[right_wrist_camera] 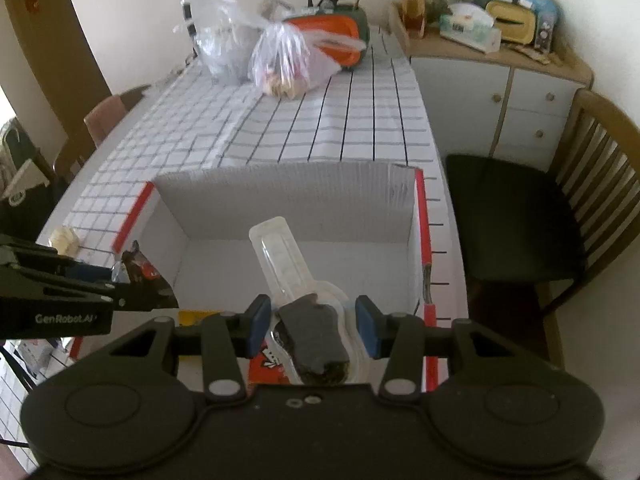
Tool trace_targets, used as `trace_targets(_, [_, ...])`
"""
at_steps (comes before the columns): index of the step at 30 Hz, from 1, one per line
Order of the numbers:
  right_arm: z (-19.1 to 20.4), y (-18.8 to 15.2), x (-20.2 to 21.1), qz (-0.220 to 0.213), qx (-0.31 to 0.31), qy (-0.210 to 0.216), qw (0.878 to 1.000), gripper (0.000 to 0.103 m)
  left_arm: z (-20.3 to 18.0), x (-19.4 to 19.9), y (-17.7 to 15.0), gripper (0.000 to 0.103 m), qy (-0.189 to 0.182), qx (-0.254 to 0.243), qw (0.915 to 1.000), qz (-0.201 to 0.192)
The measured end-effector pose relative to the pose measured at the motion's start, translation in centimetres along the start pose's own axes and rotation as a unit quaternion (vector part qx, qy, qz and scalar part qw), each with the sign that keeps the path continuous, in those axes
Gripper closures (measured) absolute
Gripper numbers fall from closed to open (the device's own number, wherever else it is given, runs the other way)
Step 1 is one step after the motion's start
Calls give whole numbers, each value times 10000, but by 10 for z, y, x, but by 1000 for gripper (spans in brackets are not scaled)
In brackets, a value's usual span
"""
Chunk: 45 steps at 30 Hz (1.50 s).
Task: Organize snacks
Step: 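Carry both items into the red box and open both tools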
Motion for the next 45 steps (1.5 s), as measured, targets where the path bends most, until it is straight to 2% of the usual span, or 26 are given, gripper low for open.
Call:
trace_targets(10, [13,-7,-45,623,514,112,9967,58,-1,-38,6,74,172,87,9984,530])
trace_targets(21, [16,-24,-57,964,679,178,9929,58,-7,-65,0,74,284,0,9948,974])
trace_targets(29, [13,-29,-57,969,632,221,9930,56,-10,-68,-5,74,302,-15,9944,1010])
trace_targets(36, [11,-27,-39,744,530,411,9950,49,-6,-53,-10,73,236,176,9959,859])
trace_targets(38, [10,-24,-33,654,478,461,9956,48,-5,-46,-10,71,218,224,9965,772])
trace_targets(41, [11,-20,-22,504,444,538,9963,47,-4,-35,-10,61,214,266,9976,606])
trace_targets(45, [13,-16,-9,301,432,505,9973,37,-3,-16,-11,59,182,296,9988,345])
Point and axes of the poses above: each gripper's, at about its wrist camera, not at the fingertips, and x roughly against the way its jaws point, z to its left, y to its top, the point moved 5 cm from there along -x, roughly the way its jaws point, and after that the axes turned 4 degrees about -z, right-handed, at the moved point
